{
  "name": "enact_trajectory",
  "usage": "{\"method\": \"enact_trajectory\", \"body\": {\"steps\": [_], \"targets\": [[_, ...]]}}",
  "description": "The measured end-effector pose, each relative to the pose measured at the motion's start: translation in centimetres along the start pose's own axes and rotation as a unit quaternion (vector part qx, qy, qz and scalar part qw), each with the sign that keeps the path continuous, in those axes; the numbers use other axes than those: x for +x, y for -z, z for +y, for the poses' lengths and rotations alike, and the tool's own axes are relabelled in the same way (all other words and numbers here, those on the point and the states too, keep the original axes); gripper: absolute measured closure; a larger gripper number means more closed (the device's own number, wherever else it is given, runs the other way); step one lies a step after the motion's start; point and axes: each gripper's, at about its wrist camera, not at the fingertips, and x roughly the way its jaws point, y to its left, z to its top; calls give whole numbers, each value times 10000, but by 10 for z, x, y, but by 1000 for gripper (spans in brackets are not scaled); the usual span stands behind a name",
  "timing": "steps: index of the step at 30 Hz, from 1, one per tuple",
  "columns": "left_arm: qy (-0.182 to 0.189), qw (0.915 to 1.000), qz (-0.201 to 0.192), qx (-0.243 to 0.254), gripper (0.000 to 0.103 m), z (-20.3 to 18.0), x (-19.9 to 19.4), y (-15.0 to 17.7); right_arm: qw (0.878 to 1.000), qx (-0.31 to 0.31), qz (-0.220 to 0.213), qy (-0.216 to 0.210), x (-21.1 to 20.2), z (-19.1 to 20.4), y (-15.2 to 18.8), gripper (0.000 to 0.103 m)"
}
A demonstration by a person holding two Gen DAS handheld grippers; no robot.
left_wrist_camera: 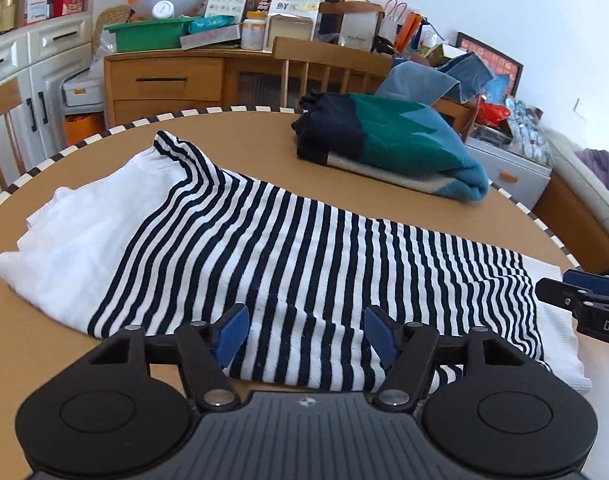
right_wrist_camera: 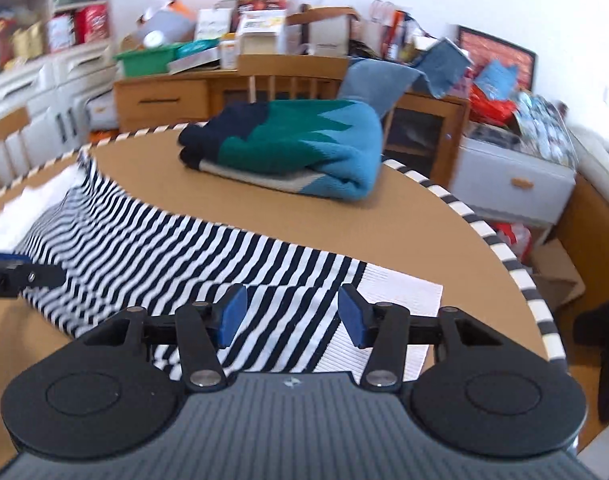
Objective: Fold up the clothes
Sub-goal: 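Move both tools to the white ribbed hem of the long folded strip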
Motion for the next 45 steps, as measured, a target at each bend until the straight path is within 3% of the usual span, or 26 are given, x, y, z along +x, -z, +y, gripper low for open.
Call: {"method": "enact_trajectory", "body": {"steps": [4,7,11,16,17,19,24,29,35,38,42,45], "targets": [[-272,9995,157,64,36,-13,7,16,9960,-759,136,-460,-2,6,14,51],[-621,9978,221,41,33,-14,9,27,9863,-1416,611,-589,4,3,33,56],[-1103,9929,239,-362,28,-23,-3,28,9788,-1669,657,-989,1,-26,48,49],[-1700,9813,260,-864,31,-34,-18,30,9626,-1608,1130,-1863,9,-70,38,47],[-1697,9793,226,-1080,30,-42,-29,32,9574,-1629,1212,-2052,11,-78,35,48],[-1608,9741,133,-1585,28,-63,-54,37,9499,-1568,1253,-2396,12,-97,24,61],[-1105,9576,-135,-2656,24,-129,-89,55,9563,-1046,658,-2650,25,-165,-18,52],[-646,9457,-246,-3177,27,-177,-79,80,9522,-1437,687,-2607,63,-184,-40,55],[-197,9097,-352,-4134,38,-212,-52,99,9209,-1547,1336,-3320,117,-182,-62,59],[-611,8904,-369,-4496,41,-224,-39,102,8932,-1638,1648,-3849,144,-184,-77,59],[-1240,8372,-710,-5278,42,-239,-35,114,8413,-1760,2287,-4571,180,-180,-91,61],[-1355,8140,-974,-5564,43,-249,-28,117,8042,-1999,2590,-4963,194,-172,-93,65]]}}
